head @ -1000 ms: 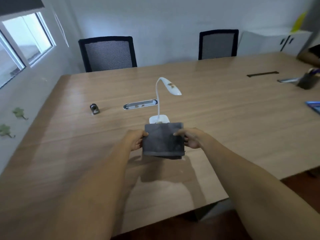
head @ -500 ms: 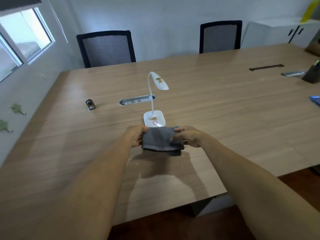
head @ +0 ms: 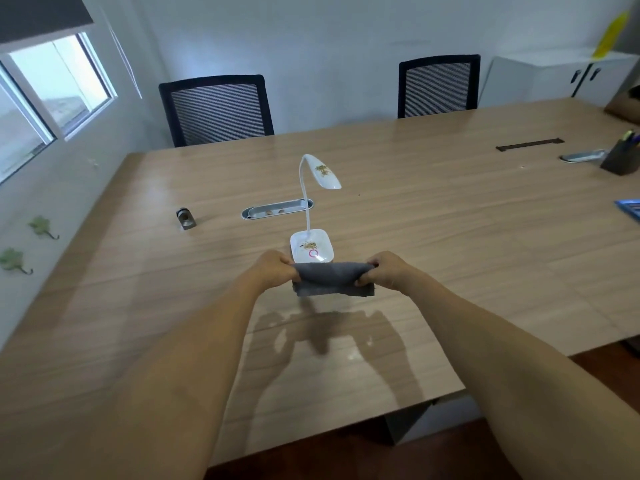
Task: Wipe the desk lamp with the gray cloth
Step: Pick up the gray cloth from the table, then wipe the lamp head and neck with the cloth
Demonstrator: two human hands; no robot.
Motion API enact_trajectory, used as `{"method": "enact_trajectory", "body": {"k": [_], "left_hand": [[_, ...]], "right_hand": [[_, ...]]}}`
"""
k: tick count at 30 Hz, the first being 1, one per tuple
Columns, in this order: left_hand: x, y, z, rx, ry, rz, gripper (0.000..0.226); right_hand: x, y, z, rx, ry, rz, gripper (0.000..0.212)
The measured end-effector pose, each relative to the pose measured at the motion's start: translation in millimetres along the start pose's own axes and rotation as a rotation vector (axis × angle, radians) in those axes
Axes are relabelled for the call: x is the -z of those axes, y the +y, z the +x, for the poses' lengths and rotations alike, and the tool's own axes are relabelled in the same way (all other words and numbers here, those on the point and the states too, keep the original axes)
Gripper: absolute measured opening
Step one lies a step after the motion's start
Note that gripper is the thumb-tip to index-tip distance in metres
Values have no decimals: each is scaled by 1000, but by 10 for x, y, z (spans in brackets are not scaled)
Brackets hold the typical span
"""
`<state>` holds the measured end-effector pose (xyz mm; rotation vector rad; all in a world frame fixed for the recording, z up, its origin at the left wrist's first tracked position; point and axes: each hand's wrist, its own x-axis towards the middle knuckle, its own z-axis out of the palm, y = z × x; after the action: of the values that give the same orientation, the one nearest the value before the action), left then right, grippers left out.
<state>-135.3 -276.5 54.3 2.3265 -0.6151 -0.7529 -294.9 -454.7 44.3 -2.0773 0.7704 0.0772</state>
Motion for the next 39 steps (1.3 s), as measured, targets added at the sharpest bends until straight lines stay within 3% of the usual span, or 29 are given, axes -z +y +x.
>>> {"method": "enact_trajectory", "body": {"k": [4, 7, 11, 14, 18, 26, 30, 33, 39], "left_hand": [[56, -2, 49, 8, -14, -155, 21], [81, 5, 56, 45, -55, -324, 13], [79, 70, 50, 22, -121, -418, 19], [78, 146, 43, 15, -181, -442, 15], [67, 213, 45, 5, -218, -513, 26], [-55, 166, 75, 18, -189, -504, 29], [-158, -80, 132, -57, -32, -8, 60], [-273, -394, 168, 14, -48, 343, 69], [-698, -882, 114, 102, -91, 492, 69]], "right_hand": [[52, 21, 24, -17, 2, 87, 23], [93, -23, -2, -80, -120, 132, 12], [104, -126, -47, -201, -429, 58, 33], [99, -187, -40, -220, -613, 182, 38], [83, -215, -47, -160, -694, 297, 43], [-33, -90, -22, -128, -573, 494, 49], [5, 45, 0, -212, -363, 540, 46], [99, 112, 33, -203, -214, 620, 47], [426, -116, 158, 81, 138, 603, 48]]}}
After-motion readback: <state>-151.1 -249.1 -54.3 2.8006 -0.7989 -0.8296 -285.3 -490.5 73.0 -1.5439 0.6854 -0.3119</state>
